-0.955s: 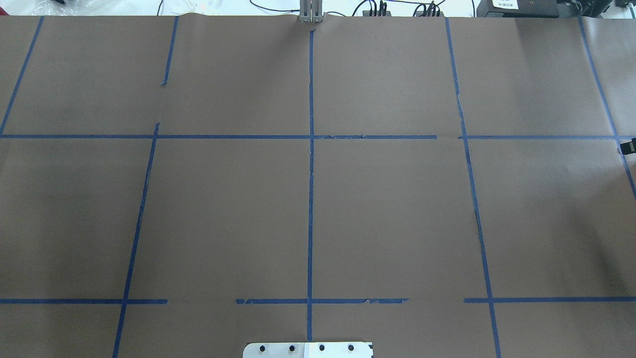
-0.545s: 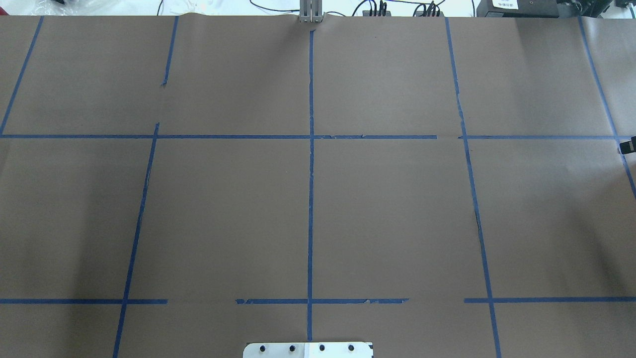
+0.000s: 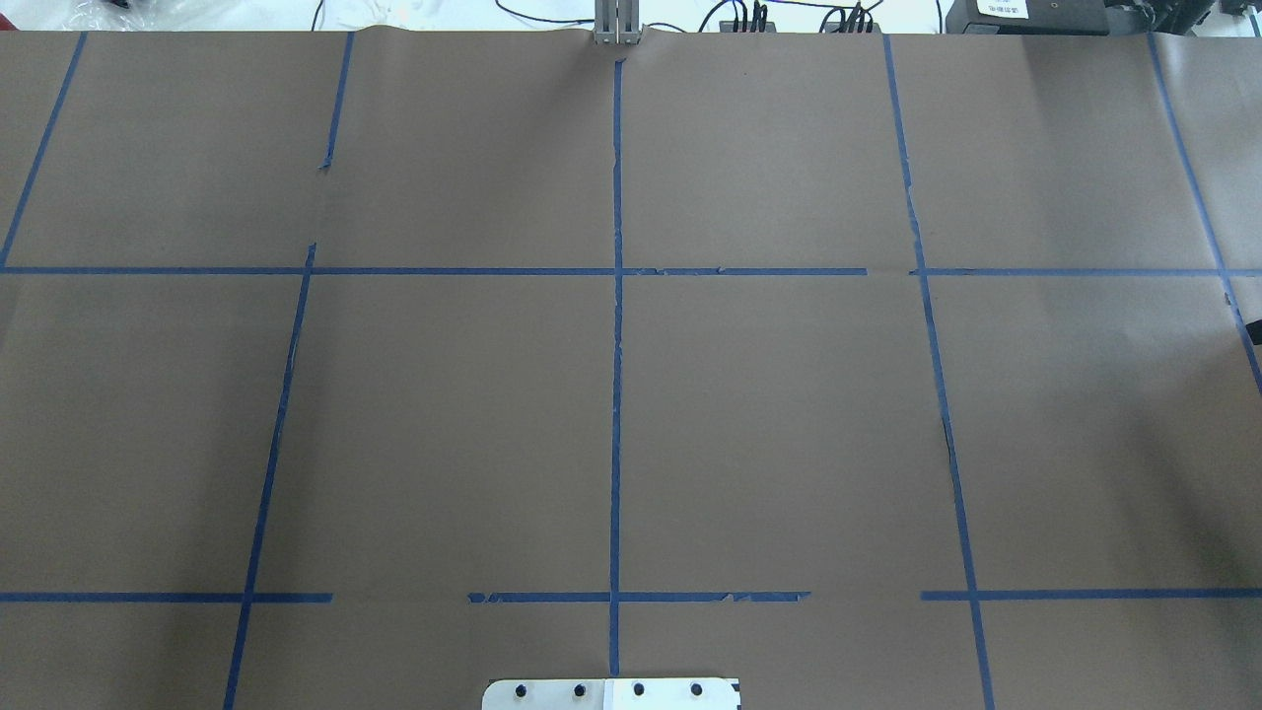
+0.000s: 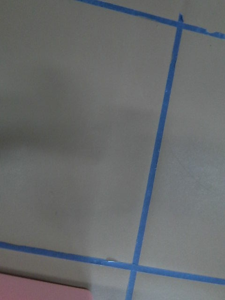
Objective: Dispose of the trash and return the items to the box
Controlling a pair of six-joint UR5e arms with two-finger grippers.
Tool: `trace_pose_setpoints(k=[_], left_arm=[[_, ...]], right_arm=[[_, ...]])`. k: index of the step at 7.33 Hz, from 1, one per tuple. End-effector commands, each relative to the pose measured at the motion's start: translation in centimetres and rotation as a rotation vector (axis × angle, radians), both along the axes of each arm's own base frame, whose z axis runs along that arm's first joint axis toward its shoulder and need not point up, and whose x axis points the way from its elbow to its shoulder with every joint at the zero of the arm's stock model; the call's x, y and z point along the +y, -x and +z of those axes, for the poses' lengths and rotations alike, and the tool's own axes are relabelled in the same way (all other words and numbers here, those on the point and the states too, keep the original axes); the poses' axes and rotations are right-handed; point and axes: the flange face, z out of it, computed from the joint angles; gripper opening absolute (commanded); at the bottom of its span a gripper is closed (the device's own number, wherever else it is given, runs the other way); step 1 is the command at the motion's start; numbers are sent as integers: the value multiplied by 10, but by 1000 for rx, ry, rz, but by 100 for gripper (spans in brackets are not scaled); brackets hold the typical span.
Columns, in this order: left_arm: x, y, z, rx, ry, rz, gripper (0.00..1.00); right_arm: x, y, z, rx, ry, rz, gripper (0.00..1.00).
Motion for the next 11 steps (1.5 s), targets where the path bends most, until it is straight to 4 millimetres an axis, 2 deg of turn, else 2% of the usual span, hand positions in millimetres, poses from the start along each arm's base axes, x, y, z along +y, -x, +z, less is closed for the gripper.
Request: trace_pose_setpoints(k=[1, 2, 3, 4, 5, 6, 8, 11], left_arm=[[0, 3, -4, -3, 22, -35, 100], [-7, 2, 5, -4, 42, -31, 100], [-4, 3, 15, -1, 61, -34, 100], [-4, 3, 8, -10, 47, -35, 100], [-4, 6, 8, -12, 44, -41, 100], [-5, 10, 4, -27, 33, -51, 100], [-3, 12, 7, -39, 38, -53, 100], [-3, 12, 4, -38, 32, -53, 100]], right_arm=[[11, -17, 19, 14, 36, 1, 100], [12, -18, 24, 15, 44, 4, 100], [11, -26, 23, 13, 40, 23, 100], [9, -34, 22, 12, 37, 45, 100], [13, -50, 29, 6, 62, 83, 100], [19, -60, 39, -45, 100, 103, 100], [37, -75, 61, -26, 145, 141, 100], [39, -78, 67, -18, 162, 152, 100]])
